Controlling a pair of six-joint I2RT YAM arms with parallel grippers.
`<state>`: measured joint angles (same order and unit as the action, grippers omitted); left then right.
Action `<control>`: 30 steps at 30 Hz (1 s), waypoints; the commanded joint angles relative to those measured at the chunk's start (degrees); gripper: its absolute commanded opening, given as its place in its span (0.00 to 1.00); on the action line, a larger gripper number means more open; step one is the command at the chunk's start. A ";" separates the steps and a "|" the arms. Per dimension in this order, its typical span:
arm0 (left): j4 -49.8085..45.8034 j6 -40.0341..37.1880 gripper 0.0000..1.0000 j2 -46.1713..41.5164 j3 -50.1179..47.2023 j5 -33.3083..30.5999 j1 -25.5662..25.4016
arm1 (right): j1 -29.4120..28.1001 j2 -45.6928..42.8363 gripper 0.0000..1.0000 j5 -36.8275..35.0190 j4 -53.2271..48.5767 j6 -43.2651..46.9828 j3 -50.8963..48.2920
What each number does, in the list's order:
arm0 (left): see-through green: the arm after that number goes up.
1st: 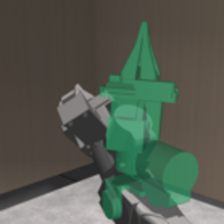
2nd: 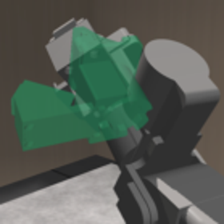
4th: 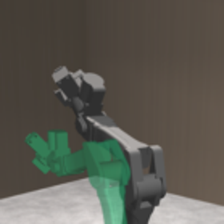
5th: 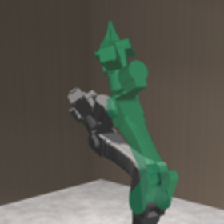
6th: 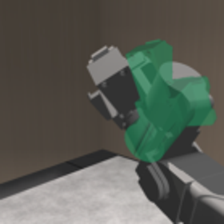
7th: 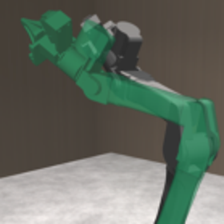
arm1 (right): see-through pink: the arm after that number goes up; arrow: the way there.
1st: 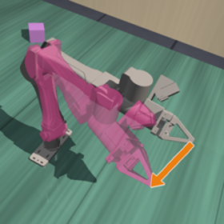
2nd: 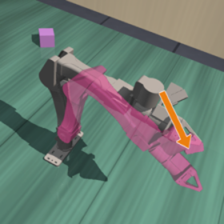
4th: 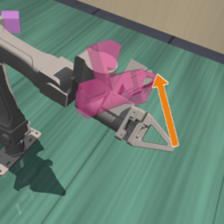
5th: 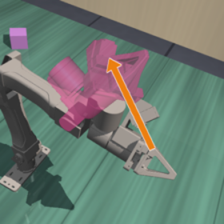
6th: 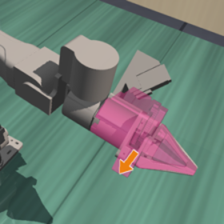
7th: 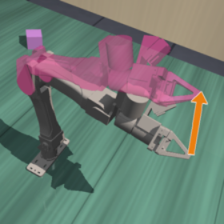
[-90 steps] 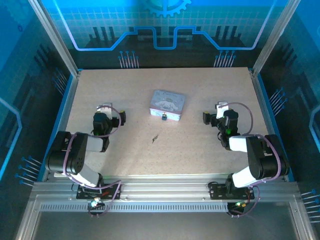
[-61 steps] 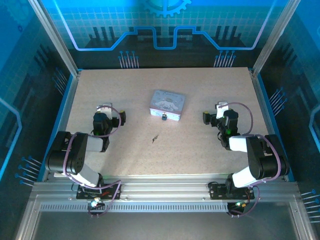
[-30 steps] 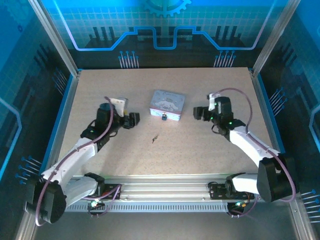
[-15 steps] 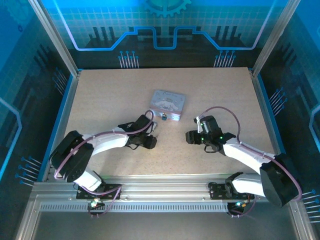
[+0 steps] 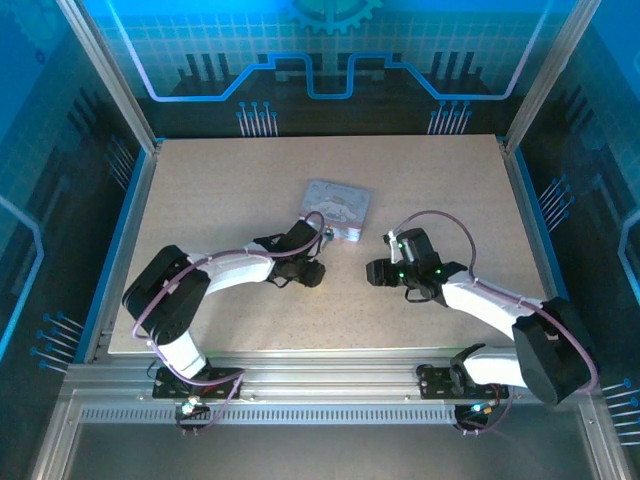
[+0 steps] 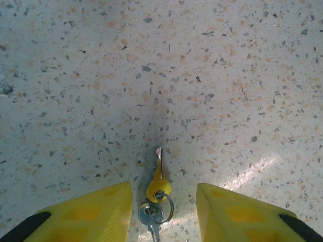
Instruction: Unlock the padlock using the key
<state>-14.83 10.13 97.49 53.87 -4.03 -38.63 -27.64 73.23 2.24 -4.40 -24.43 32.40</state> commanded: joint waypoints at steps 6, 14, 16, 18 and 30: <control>-3.27 -1.67 0.34 2.13 2.01 -3.15 -0.83 | 0.02 1.76 0.61 1.98 0.98 -0.29 2.39; -3.38 -2.06 0.30 3.13 2.02 -3.82 -0.82 | 0.04 1.78 0.62 2.11 0.98 -0.48 2.54; -3.09 -2.04 0.27 3.57 2.12 -3.57 -0.82 | 0.03 1.73 0.62 2.15 0.89 -0.46 2.50; -2.83 -2.05 0.25 3.75 2.04 -3.44 -0.82 | 0.04 1.51 0.62 2.24 0.79 -0.59 2.41; 1.27 -1.82 0.09 1.01 -2.09 -1.80 -0.76 | 0.04 1.30 0.62 4.55 2.77 -3.59 1.97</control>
<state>-14.35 8.67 99.77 53.89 -7.66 -38.96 -27.64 74.65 4.58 -3.46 -25.98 33.47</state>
